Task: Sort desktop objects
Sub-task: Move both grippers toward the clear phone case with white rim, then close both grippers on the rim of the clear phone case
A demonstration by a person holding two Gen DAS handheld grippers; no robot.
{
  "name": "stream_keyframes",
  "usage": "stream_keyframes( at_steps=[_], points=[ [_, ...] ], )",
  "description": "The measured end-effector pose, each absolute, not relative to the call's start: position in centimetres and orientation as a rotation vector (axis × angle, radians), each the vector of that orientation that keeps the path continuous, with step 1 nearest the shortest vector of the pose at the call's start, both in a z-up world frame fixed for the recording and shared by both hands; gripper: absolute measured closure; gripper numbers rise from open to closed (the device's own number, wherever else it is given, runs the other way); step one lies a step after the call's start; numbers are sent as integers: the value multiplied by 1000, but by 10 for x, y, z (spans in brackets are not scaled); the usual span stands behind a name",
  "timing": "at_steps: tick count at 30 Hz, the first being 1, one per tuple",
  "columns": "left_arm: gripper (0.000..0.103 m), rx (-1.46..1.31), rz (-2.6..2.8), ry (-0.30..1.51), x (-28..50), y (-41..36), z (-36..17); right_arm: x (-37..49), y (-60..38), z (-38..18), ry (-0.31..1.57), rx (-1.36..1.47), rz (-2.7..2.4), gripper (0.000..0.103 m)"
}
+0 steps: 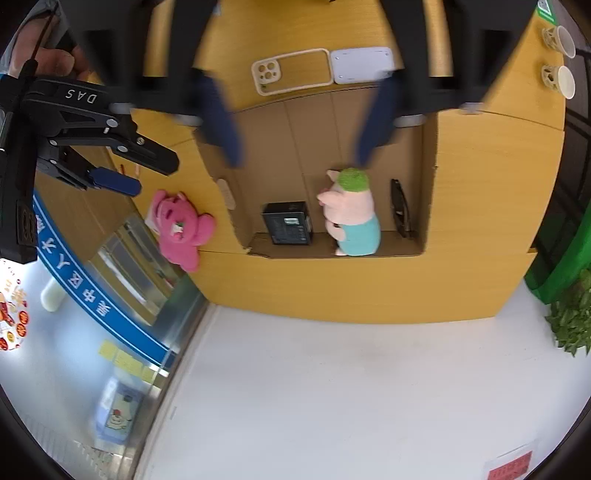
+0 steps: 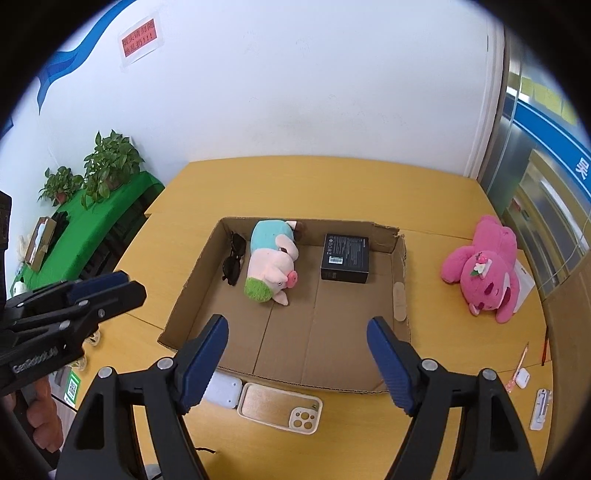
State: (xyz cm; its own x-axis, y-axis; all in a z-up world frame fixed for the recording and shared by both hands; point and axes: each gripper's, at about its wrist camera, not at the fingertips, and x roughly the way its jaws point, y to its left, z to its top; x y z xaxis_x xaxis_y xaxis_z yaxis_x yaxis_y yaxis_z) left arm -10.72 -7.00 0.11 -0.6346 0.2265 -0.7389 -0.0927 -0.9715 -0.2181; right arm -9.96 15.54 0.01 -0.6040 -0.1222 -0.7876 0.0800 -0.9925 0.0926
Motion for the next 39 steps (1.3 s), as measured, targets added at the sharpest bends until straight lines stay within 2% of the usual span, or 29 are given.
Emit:
stream_keyframes(
  at_steps=[1, 5, 10, 12, 14, 16, 20, 21, 25, 29, 32, 39],
  points=[
    [10, -1233, 2693, -247, -106, -72, -1, -102, 158, -5, -79, 1354, -2704, 25],
    [10, -1329, 2601, -267, -114, -76, -29, -106, 170, -43, -145, 1482, -2626, 25],
    [11, -1518, 2420, -306, -121, -75, -89, -100, 181, -127, -252, 1709, -2407, 25],
    [14, -1589, 2341, -300, -123, -71, -118, -96, 182, -165, -234, 1792, -2335, 26],
    [23, -1652, 2281, -290, -125, -67, -142, -93, 183, -195, -232, 1851, -2287, 29],
    [27, -1709, 2219, -296, -128, -63, -167, -92, 183, -219, -224, 1893, -2261, 36],
    [29, -1812, 2142, -272, -134, -53, -206, -95, 180, -250, -180, 1910, -2262, 39],
    [29, -1830, 2131, -277, -135, -52, -212, -96, 177, -258, -162, 1905, -2266, 44],
    [29, -1868, 2106, -265, -136, -51, -223, -95, 167, -283, -74, 1945, -2244, 80],
    [29, -1896, 2085, -212, -136, -49, -232, -88, 166, -293, -61, 1970, -2237, 85],
    [29, -1925, 2059, -197, -135, -46, -240, -86, 173, -292, -83, 1977, -2263, 97],
    [29, -1911, 2002, -197, -139, -24, -243, -72, 205, -288, -187, 2051, -2322, 97]
  ],
)
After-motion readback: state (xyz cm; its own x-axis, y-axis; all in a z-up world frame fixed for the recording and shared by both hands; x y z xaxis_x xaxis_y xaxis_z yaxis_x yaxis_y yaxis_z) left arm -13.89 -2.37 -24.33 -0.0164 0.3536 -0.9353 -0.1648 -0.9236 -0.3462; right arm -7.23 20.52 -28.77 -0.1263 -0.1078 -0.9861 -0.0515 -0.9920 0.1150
